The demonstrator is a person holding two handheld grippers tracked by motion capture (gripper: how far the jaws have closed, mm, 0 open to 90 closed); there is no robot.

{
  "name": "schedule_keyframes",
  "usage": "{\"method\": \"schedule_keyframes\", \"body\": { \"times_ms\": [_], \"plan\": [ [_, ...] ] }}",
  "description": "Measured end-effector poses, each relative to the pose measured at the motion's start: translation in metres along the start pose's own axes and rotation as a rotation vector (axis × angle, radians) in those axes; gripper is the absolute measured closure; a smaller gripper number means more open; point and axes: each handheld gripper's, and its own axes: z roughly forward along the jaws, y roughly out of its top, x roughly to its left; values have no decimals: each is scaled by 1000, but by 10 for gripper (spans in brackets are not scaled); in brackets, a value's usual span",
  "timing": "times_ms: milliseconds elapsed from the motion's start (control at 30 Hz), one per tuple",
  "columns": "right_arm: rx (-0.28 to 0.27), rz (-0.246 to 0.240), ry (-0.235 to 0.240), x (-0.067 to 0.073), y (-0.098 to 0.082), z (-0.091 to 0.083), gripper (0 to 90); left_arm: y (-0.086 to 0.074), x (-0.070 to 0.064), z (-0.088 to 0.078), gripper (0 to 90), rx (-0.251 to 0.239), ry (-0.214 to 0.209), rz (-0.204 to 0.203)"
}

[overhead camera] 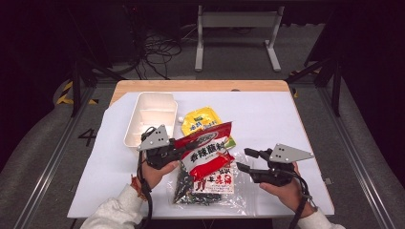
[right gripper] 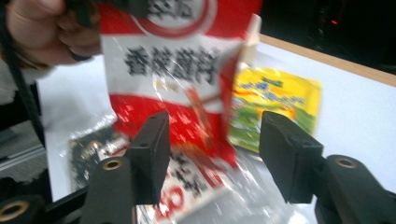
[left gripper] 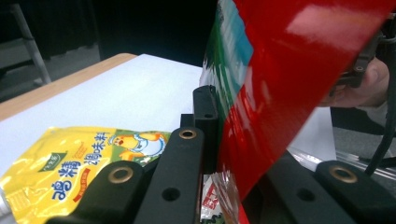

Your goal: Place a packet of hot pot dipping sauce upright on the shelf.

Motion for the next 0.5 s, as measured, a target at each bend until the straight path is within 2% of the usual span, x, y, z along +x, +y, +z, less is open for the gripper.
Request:
{"method": "schedule_keyframes", "body": {
  "times_ms": [67, 133, 167, 233, 500],
  "plan": [
    [12, 9, -39, -4, -5, -8, 414, 2, -1, -1, 900, -5, 0, 4],
    [15, 25, -52, -8, -9, -13, 406, 5, -2, -3, 900, -7, -12, 12],
    [19, 49, -58, -13, -13, -16, 406, 6, -2, -3, 900, 0, -7, 32],
    [36, 62, -78, -16, -17, -18, 406, 7, -3, -3, 900, 5, -15, 36],
    [46, 100, -96, -24, -23, -23, 400, 13, -5, -7, 900, -3, -10, 51]
  ]
}}
